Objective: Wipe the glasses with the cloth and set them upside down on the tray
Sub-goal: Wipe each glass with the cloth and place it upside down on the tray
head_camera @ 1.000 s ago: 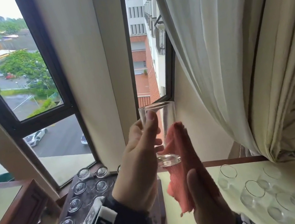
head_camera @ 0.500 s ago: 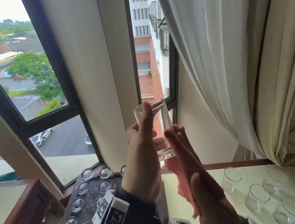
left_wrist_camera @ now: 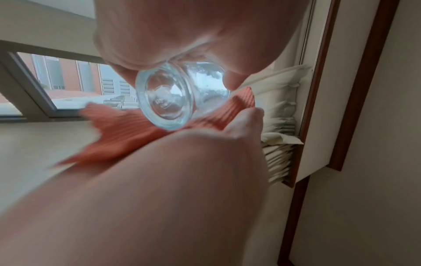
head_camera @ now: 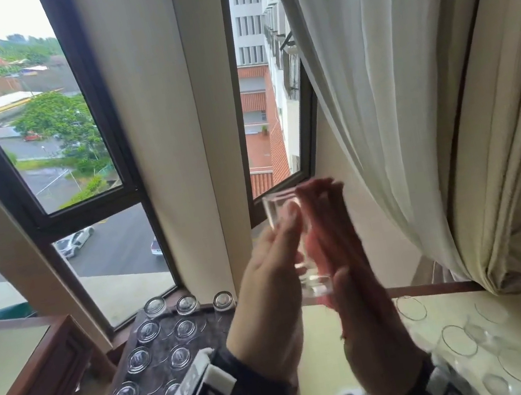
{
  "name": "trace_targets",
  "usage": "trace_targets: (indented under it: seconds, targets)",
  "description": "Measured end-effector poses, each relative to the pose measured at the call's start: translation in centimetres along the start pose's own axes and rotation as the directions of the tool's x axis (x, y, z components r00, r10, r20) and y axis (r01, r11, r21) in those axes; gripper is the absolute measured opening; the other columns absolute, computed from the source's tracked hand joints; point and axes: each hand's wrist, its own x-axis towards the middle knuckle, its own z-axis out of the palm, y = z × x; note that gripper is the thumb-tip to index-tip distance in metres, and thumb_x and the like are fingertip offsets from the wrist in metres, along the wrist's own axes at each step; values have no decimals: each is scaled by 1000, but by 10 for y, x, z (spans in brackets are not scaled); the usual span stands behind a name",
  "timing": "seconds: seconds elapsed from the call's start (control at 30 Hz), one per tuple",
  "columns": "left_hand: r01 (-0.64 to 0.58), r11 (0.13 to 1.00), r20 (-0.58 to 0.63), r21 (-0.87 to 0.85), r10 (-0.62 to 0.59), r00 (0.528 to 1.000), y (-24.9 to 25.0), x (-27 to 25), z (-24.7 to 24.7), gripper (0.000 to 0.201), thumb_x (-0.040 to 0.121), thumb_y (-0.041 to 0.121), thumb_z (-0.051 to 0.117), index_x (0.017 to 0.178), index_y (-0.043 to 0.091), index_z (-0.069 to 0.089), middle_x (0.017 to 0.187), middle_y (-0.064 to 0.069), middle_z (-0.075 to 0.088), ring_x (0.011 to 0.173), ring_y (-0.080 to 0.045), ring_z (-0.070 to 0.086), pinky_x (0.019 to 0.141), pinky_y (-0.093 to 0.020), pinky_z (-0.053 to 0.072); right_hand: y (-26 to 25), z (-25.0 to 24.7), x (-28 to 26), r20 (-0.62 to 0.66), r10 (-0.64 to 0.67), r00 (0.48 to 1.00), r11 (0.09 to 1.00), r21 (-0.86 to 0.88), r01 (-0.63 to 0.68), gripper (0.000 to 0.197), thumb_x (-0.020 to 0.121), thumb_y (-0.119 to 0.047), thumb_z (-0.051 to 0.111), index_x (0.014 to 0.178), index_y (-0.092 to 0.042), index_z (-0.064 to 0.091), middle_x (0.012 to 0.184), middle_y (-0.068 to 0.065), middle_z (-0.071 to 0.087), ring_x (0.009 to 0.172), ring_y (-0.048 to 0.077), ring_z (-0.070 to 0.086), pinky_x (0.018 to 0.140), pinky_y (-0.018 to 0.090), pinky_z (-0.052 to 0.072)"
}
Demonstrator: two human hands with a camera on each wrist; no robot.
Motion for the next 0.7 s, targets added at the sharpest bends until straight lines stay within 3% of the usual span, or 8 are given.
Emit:
trace_targets:
  seconds: [0.07, 0.17, 0.27, 0.33, 0.37, 0.43, 0.57, 0.7]
  targets:
    - [-16, 1000, -59, 15, 17, 998, 4, 7, -9, 68, 89, 76, 59, 127, 21, 69, 120, -7, 72, 110, -23, 67, 88, -38, 45, 6, 8, -16, 40, 60, 997, 998, 35, -61, 52, 105, -57, 33, 148, -33, 48, 153, -1, 49, 145, 38, 39, 111, 60, 39]
    - [-20, 999, -71, 34, 23, 997, 7, 6, -14, 62, 90, 69, 62, 129, 21, 62, 102, -2, 67, 85, -4, 69, 72, -21, 52, 5, 10, -21, -23, 222, 975, 965, 149, -216, 53, 94, -74, 41, 141, -53, 49, 129, -19, 66, 115, 44, 61, 90, 66, 51]
    - [36, 998, 56, 50, -39, 998, -4, -1, -10, 50, 100, 53, 51, 130, 13, 57, 78, 9, 74, 68, -1, 72, 60, -14, 54, -4, 2, 1, -18, 316, 949, 926, 225, -304, 56, 83, -82, 43, 128, -51, 57, 98, -31, 72, 98, 34, 59, 73, 49, 54]
    - [48, 998, 96, 45, -52, 994, -11, -5, -4, 47, 105, 49, 47, 130, 11, 56, 73, 17, 73, 68, 3, 70, 60, -11, 53, -3, -10, 16, 39, 324, 945, 920, 222, -324, 42, 96, -57, 40, 126, -34, 59, 87, -31, 71, 105, 16, 62, 74, 19, 58]
    - [49, 998, 96, 48, -53, 994, -13, -5, -1, 44, 105, 50, 45, 129, 14, 56, 74, 21, 73, 69, 7, 69, 62, -9, 52, -4, -12, 21, 34, 322, 946, 919, 230, -321, 38, 102, -39, 36, 129, -23, 58, 89, -30, 70, 114, 9, 58, 79, 5, 50]
    - [70, 996, 56, 62, -74, 996, -12, -3, 4, 46, 104, 60, 44, 124, 21, 58, 90, 16, 75, 84, 2, 70, 73, -15, 55, -6, -7, 24, -25, 174, 984, 972, 162, -168, 42, 108, -28, 32, 143, -15, 51, 126, -12, 68, 138, 6, 44, 104, 8, 40]
    - [98, 995, -129, 3, -96, 987, -3, 11, -3, 74, 91, 81, 47, 131, 20, 63, 127, -14, 71, 113, -29, 70, 89, -40, 53, 8, 1, -8, 90, 59, 994, 996, 68, -66, 50, 102, -61, 32, 149, -45, 41, 155, -9, 46, 142, 23, 44, 109, 46, 43]
    - [33, 999, -152, -40, -39, 988, 9, 17, -14, 76, 71, 84, 62, 128, 34, 57, 128, -15, 66, 113, -32, 71, 93, -47, 56, 11, 2, -41, 179, 415, 892, 900, 63, -431, 79, 61, -101, 44, 106, -44, 75, 114, 4, 74, 109, 14, 69, 74, 3, 47]
